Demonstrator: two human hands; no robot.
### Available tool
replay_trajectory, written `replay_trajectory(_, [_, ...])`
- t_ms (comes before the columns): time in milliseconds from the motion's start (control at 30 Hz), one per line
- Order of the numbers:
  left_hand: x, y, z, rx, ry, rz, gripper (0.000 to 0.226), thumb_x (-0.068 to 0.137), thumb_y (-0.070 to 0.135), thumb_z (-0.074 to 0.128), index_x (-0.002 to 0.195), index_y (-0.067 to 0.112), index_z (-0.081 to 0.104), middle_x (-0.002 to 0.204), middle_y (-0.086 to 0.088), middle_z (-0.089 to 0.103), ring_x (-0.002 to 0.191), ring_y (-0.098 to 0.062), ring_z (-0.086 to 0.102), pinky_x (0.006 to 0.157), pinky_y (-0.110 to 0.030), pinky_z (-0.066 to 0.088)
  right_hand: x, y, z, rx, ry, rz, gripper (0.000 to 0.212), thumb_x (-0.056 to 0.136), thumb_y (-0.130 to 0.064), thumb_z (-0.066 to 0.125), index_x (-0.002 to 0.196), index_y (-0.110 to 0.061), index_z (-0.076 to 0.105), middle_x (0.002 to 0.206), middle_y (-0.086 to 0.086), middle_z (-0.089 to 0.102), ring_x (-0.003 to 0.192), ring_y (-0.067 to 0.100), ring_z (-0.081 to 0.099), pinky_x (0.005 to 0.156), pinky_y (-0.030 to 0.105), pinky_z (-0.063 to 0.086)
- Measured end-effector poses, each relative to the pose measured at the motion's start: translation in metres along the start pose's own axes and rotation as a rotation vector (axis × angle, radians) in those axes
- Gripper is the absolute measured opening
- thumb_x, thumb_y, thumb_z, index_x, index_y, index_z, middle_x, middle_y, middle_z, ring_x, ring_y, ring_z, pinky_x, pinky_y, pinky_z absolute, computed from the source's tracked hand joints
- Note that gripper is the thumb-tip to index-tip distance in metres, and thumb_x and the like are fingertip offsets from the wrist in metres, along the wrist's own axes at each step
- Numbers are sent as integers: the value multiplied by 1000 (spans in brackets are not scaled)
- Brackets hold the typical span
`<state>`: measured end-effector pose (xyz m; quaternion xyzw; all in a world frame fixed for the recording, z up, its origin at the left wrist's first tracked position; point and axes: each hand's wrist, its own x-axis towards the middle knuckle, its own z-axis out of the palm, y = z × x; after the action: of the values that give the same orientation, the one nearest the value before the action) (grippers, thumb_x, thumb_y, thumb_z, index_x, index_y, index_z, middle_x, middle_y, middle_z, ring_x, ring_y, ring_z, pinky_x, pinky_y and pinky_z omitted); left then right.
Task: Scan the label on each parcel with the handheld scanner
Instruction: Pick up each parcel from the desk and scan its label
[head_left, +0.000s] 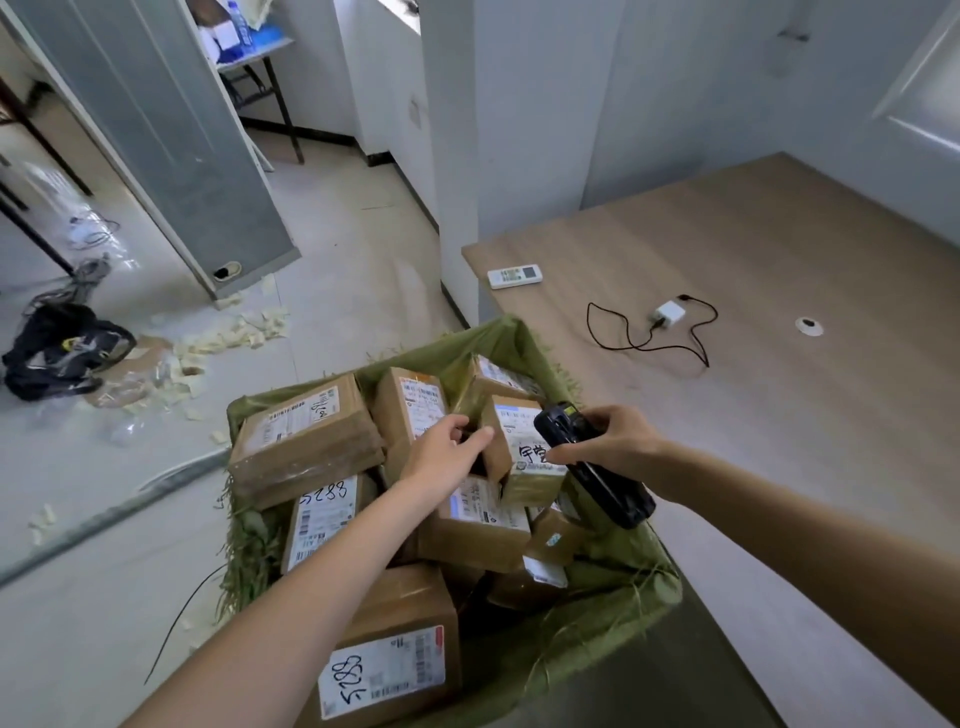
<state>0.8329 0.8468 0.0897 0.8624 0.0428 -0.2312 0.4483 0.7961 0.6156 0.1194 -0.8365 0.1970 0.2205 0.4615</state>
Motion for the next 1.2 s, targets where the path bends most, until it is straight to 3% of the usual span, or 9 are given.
replay_trajectory(133, [-13,18,-13,-24,43,86,50,96,49,60,141,25,56,138,1,59,124,-18,55,106,-39,46,-20,-4,-20,-33,31,-26,48,64,-36,97,105,-26,75,95,2,79,84,22,77,83,43,65])
replay_trajectory(267, [-36,50,-20,-21,12,218,42,97,44,62,137,33,60,142,5,57,130,-15,50,100,-29,40,-60,-12,-44,-41,91,-63,69,54,-48,96,117,-34,71,98,0,78,85,20,77,83,41,65])
replay_trajectory(433, [-75,101,-17,-17,-34,368,50,92,48,68,138,32,60,144,4,56,134,-18,49,104,-30,39,-148,-18,-74,-48,270,-136,60,63,-48,94,118,-39,73,92,-8,78,76,10,74,65,21,55])
replay_trajectory(533, [-111,133,-9,-50,-110,464,65,87,54,71,145,29,53,147,2,53,137,-21,48,113,-44,41,-211,-15,-90,-43,402,-117,66,60,-57,92,121,-42,73,91,-9,78,80,11,74,65,20,51])
replay_trajectory(667, [-173,169,16,-54,-188,589,69,88,50,71,148,23,49,146,1,53,134,-19,49,112,-40,41,-305,2,-111,-45,576,-77,57,60,-57,92,113,-48,74,91,-10,77,86,12,73,71,23,52])
replay_trajectory(767, [-222,194,51,-63,-290,668,65,89,44,72,146,19,52,145,-4,55,131,-19,51,110,-35,41,-383,27,-125,-21,692,-7,66,58,-59,92,121,-51,71,98,-12,77,91,11,72,77,24,53])
replay_trajectory(900, [-295,233,114,-36,-413,782,50,90,41,72,135,22,64,137,-3,62,130,-19,54,107,-32,43,-494,80,-145,28,845,98,59,55,-60,91,111,-50,75,92,-13,78,91,12,73,88,30,59])
replay_trajectory(1133, [-450,282,266,67,-704,957,55,90,49,71,138,24,61,131,2,65,124,-15,58,103,-29,47,-691,205,-156,175,1081,335,58,60,-53,93,113,-44,72,90,-11,78,82,10,74,78,27,60])
replay_trajectory(1200, [-497,290,314,95,-778,988,59,89,50,71,139,23,57,120,3,67,118,-15,61,95,-25,49,-742,245,-156,195,1142,420,66,61,-55,93,121,-38,72,95,-9,76,85,10,72,71,24,55])
